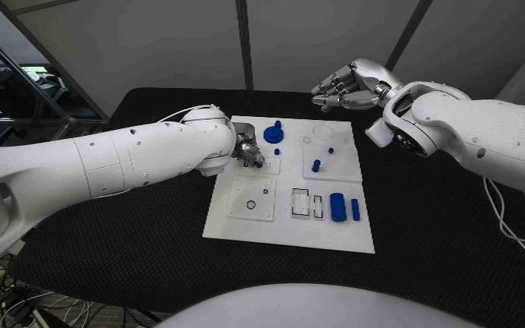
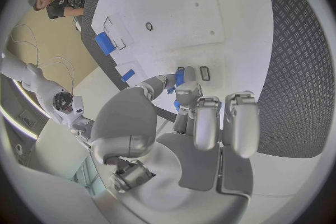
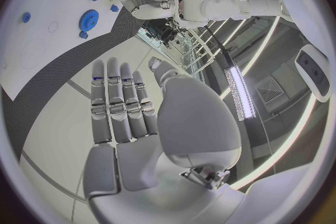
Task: Assemble the parts on the task board
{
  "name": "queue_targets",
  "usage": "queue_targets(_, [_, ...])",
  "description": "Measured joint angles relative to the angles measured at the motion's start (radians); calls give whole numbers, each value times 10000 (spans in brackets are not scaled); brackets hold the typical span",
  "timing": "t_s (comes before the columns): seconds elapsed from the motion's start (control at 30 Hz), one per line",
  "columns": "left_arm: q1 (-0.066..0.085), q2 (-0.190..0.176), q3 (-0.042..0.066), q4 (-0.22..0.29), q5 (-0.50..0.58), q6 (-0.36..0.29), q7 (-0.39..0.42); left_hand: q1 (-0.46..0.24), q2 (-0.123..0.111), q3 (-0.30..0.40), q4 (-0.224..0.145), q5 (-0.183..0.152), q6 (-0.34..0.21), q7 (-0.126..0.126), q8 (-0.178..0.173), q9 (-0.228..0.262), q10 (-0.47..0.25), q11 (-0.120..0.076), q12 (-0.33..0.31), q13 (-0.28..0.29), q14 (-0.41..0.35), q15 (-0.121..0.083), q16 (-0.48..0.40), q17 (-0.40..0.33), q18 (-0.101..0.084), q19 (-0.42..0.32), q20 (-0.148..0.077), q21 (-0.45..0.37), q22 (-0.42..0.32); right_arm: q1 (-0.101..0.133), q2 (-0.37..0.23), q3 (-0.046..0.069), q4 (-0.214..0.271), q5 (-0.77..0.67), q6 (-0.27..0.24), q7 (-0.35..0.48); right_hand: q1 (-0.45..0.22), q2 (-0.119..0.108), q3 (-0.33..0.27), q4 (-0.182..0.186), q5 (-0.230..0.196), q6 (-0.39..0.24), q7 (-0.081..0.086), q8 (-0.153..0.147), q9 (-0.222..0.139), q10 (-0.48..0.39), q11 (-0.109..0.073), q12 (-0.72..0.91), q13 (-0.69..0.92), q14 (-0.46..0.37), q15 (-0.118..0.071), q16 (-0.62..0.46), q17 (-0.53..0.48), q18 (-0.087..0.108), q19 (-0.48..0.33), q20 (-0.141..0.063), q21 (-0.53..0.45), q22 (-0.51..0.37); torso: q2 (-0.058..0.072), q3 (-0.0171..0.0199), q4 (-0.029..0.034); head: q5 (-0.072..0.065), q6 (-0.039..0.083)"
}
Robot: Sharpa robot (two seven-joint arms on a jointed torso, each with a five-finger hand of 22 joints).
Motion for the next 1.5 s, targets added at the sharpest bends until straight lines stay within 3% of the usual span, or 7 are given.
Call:
queue_targets(0.77, [44, -43, -1, -67, 512, 310, 11, 28, -28, 0, 0, 33, 37, 35, -58, -87, 91, -57, 48, 142, 1, 1, 0, 0, 0, 0, 0, 0, 0, -2, 93, -2, -105, -1, 50, 8, 34, 34, 28, -28, 45, 0, 0, 0, 0, 0, 0, 0, -24, 0, 0, 0, 0, -1, -1, 0, 0, -19, -4, 11, -6, 8, -22])
queue_targets(1.27, [114, 253, 15, -556, 746, 788, 6, 49, -50, 116, 115, 116, 197, 17, -101, -229, 210, -42, 163, 230, 4, 5, 0, 0, 1, 0, 0, 0, 0, -2, 91, -2, -106, -1, 68, 12, 74, 74, 52, -52, 82, 0, 0, 0, 0, 0, 0, 0, -32, -1, 0, -38, 0, 0, -1, 0, -36, -28, -5, 12, -12, -6, -24])
queue_targets(1.5, [138, 386, 22, -791, 874, 978, 5, -205, 204, 252, 251, 148, 269, 16, -101, -348, 254, -77, 162, 229, 18, 18, 0, 0, 0, 0, 0, 0, 0, -2, 85, -2, -104, -1, 71, 12, 74, 74, 52, -52, 82, 0, 0, 0, 0, 0, 0, 0, -44, -1, 1, -37, 0, -1, 21, -21, -36, -28, -5, 12, -13, -15, -25])
